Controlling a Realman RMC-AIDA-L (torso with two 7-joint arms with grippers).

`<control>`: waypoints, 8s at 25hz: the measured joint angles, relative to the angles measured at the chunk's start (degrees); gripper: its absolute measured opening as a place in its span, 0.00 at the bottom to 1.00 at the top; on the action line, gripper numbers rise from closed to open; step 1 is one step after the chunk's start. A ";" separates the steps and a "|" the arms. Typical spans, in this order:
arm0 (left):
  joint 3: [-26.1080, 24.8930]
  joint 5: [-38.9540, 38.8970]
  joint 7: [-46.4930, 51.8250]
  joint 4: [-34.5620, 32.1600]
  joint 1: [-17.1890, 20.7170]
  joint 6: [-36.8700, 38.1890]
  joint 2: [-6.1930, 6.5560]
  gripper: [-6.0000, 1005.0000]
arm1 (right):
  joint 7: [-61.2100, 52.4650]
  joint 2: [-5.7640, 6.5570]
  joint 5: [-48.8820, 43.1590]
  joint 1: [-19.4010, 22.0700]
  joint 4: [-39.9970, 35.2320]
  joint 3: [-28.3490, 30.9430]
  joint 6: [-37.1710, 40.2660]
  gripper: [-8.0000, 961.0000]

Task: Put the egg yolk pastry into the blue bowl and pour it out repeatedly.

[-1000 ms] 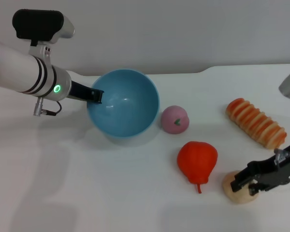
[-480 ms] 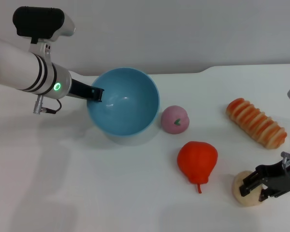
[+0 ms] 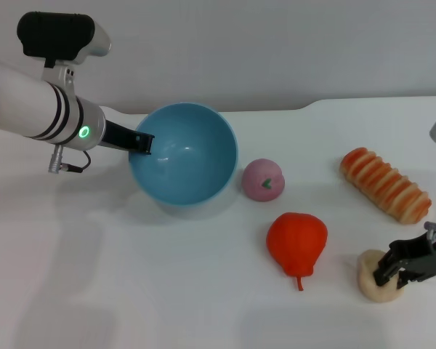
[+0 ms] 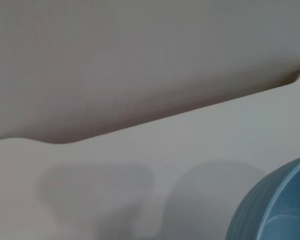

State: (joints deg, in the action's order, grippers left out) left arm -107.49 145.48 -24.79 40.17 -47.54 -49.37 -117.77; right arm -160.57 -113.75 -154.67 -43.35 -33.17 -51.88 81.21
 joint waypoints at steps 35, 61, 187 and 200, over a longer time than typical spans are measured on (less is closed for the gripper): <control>0.05 -0.41 0.48 1.27 -2.21 -4.38 -0.31 0.00 | 15.13 -4.47 11.70 -7.91 -21.48 -6.04 -1.31 0.07; 2.73 -0.69 0.17 1.12 -2.20 -4.85 -0.31 0.00 | 23.18 -4.72 26.55 -8.57 -16.03 -15.02 -9.38 0.05; 20.13 -3.69 0.01 11.08 0.28 18.97 -0.53 0.00 | -8.78 -5.83 28.59 27.45 8.09 -59.55 -134.81 0.54; 29.82 0.88 0.00 18.83 -0.77 36.40 -0.69 0.00 | -8.72 -5.95 29.42 29.23 11.96 -59.70 -134.91 0.54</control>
State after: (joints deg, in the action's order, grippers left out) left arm -77.67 146.35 -24.79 58.99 -48.31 -12.97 -118.46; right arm -169.29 -119.71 -125.25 -14.11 -21.22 -111.59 -53.70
